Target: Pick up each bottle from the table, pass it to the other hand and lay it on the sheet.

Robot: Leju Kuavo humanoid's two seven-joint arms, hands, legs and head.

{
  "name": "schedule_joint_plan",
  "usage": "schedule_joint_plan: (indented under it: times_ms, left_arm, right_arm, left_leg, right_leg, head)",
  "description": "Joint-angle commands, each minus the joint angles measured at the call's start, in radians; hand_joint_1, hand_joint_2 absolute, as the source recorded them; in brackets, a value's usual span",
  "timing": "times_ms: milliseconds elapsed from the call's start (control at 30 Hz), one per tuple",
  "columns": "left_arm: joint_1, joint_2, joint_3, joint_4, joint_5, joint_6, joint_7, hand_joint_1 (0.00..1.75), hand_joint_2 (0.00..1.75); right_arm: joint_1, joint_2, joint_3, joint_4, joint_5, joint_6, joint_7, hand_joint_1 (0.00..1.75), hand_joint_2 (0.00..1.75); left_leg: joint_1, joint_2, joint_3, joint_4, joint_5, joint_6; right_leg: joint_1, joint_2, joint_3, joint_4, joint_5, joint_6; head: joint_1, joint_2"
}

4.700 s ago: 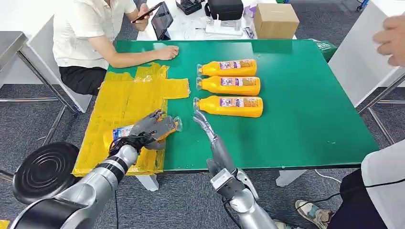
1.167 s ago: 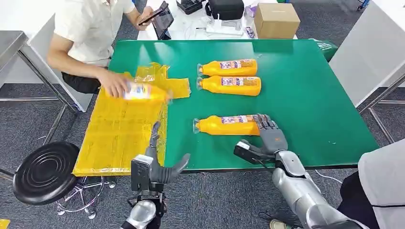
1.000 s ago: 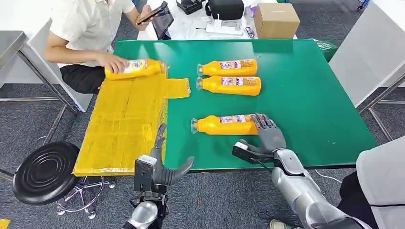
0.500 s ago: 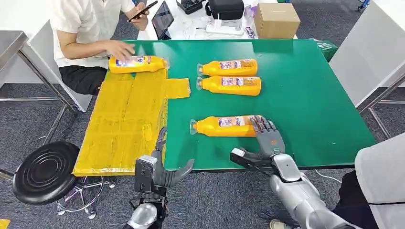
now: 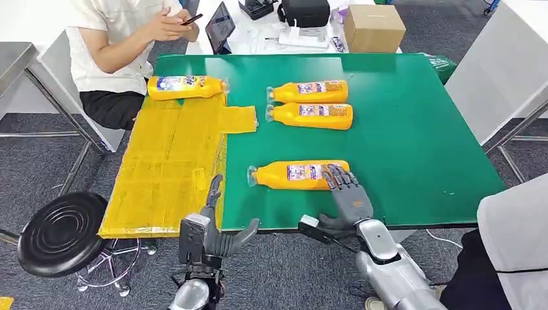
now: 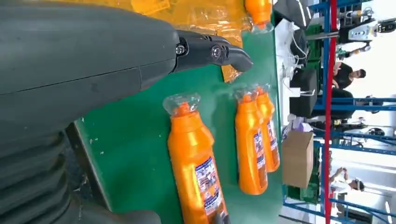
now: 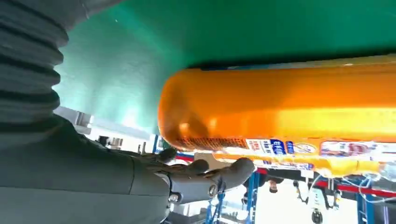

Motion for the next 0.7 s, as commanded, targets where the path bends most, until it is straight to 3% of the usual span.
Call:
schedule_joint_plan:
  times_ms: [33,333,700]
  left_arm:
    - [-0.016,0.021,0.021,0.008,-0.004,-0.001,0.0,0.0,1.75]
    - [-0.018,0.021,0.019,0.007,-0.003,-0.005,-0.001,0.0,1.75]
    - [-0.052,0.028,-0.029,0.026,0.044,-0.061,0.03,0.0,1.75]
  right_arm:
    - [-0.025,0.02,0.07,-0.053,0.008,-0.007,-0.017,0.0,1.75]
    - [-0.035,0.022,0.072,-0.069,0.0,0.001,-0.001,0.0,1.75]
    - [-0.195,0.095,-0.018,0.269,-0.106,-0.025,-0.025,0.0,1.75]
  left_leg:
    - [0.001,0.003,0.001,0.0,-0.001,-0.001]
    - [0.001,0.002,0.001,0.0,0.0,-0.002]
    - [0.001,0.003,0.002,0.0,0.0,-0.002]
  right_leg:
    - [0.001,0.002,0.001,0.0,0.0,-0.002]
    - [0.001,0.001,0.001,0.0,0.0,-0.002]
    - [0.002,0.002,0.002,-0.001,0.001,-0.003]
  head:
    - [0.0,0.0]
    - [0.0,0.0]
    - [0.0,0.0]
